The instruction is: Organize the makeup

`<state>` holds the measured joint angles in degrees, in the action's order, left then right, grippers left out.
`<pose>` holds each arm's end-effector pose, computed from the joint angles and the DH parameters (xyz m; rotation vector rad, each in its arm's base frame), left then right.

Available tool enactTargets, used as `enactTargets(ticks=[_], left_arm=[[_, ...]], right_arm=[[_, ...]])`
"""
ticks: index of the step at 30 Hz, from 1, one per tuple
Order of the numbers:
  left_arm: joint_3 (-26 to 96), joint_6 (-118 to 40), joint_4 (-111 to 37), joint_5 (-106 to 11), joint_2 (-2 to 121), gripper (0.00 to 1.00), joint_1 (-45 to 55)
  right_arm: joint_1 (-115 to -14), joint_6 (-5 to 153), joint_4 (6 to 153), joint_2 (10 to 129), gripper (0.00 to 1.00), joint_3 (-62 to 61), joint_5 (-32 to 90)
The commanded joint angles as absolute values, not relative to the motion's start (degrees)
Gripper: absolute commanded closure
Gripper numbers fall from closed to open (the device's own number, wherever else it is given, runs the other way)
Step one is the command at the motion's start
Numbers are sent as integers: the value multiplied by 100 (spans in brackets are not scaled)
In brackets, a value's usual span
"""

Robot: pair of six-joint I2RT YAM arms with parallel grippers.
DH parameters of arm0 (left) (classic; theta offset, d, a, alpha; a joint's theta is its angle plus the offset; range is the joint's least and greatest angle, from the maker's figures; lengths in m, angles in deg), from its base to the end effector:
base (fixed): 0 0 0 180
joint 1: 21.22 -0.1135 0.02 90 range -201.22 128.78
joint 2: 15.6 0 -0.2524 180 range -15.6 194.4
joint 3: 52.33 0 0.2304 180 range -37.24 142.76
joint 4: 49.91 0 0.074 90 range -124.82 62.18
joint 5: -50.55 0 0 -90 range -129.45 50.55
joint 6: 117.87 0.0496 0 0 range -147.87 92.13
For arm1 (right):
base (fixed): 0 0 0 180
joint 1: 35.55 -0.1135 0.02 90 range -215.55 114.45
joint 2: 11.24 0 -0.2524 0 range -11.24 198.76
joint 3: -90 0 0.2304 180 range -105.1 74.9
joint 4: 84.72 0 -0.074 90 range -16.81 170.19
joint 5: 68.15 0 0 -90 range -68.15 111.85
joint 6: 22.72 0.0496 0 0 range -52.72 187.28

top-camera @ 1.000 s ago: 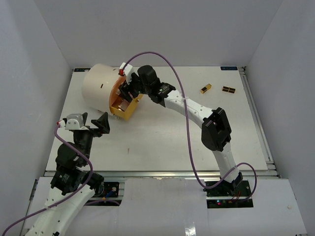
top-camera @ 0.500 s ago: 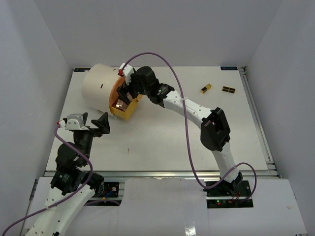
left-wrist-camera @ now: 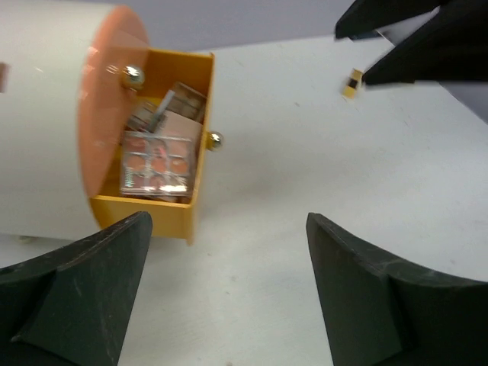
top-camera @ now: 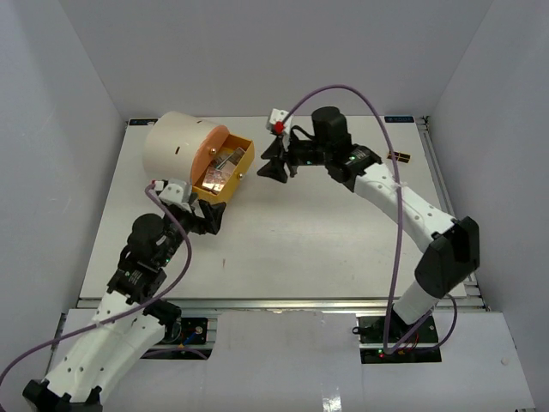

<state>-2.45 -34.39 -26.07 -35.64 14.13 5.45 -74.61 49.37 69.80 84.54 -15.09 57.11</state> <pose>0.1269 -0.0601 0.3101 0.2378 1.6320 -0.3889 0.2792 0.2634 0.3700 -1.2556 1.3987 0.8232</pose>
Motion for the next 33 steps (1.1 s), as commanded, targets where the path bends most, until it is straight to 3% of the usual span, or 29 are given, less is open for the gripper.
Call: enactTargets(ticks=[1,5,9,12,21,33], left_arm=[[438,-3531,-2621,-5037,2525,19,506],[1335,-3602,-2453,-5577,3948,38,537],[2425,-3474,-1831,-5457,5392,56,771],[3207,-3315,-1409,-4957,6482,61,1072],[4815,-3115,-325,-2900,8446,67,1662],[4776,-2513,-265,-1058,9018,67,1624]], right_arm=[[-6942,4388,7020,7153,61,9,6927],[-6312,4211,7370,6162,72,1332,7377],[-5323,4513,8422,5335,72,2484,8267],[-4767,4749,8539,5133,72,2650,8552],[-4592,4959,8565,5324,75,2734,8573],[-4592,4944,8582,5474,75,2762,8444]])
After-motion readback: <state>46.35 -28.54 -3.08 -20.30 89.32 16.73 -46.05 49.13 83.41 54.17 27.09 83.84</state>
